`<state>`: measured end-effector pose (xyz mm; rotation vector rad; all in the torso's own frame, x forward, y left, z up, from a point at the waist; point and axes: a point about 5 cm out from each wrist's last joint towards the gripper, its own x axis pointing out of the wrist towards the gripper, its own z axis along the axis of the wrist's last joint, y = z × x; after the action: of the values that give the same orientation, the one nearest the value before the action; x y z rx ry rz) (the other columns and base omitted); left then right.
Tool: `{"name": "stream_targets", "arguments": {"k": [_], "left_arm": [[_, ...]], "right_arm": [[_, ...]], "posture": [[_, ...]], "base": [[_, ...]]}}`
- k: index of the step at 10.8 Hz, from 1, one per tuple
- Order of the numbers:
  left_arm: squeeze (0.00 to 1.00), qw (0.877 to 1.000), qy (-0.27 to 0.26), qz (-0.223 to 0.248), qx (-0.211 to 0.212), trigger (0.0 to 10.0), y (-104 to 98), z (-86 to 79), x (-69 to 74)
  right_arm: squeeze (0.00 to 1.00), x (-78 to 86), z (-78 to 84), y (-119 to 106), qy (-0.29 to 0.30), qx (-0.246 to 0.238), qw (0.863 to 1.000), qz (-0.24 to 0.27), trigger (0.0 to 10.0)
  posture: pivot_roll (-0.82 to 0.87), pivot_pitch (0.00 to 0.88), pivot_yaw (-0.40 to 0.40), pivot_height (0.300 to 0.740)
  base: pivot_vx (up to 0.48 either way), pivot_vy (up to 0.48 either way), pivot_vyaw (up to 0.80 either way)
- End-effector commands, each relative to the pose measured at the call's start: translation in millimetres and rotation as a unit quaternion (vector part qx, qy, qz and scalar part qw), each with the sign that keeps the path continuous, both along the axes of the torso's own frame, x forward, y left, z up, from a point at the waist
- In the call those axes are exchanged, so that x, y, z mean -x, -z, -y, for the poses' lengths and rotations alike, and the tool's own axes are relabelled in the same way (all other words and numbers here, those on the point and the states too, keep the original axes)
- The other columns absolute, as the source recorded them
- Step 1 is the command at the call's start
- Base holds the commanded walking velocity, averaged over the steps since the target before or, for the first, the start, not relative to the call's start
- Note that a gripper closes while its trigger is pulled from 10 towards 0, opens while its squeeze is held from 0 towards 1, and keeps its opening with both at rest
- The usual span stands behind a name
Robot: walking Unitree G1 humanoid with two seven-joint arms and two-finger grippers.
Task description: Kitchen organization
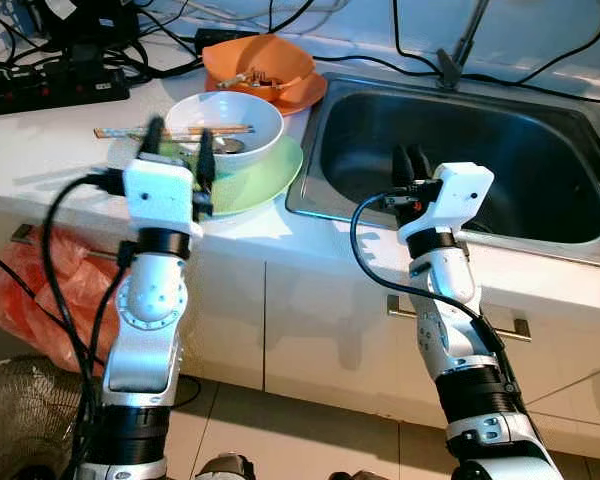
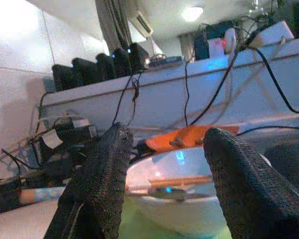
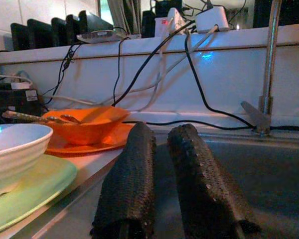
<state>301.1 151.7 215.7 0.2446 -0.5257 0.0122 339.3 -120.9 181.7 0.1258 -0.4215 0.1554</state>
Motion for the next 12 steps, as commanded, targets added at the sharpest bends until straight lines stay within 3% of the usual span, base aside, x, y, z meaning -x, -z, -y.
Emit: {"name": "stream_targets", "arguments": {"k": [1,7,12], "left_arm": [[0.0,1.0,0.009,-0.001,-0.01,10.0,-1,5.2,-1.4],[0.0,1.0,-0.001,-0.01,-0.026,10.0,-5,8.2,-13.5],[0.0,0.999,-0.02,-0.039,-0.016,10.0,9,2.6,-15.4]], "right_arm": [[0.0,0.6,1.9,-1,0.002,-0.004,1.0,0.005,10.0],[0.0,1.0,2.1,0,0.005,-0.006,1.0,0.005,10.0],[0.0,0.8,2.5,0,0.003,-0.004,1.0,0.004,10.0]], "posture": [[0.15,0.116,-0.05,0.74],[0.15,0.113,-0.043,0.74],[0.15,0.112,-0.046,0.74]], "base": [[0.0,0.0,0.0],[0.0,0.0,0.0],[0.0,0.0,0.0]]}}
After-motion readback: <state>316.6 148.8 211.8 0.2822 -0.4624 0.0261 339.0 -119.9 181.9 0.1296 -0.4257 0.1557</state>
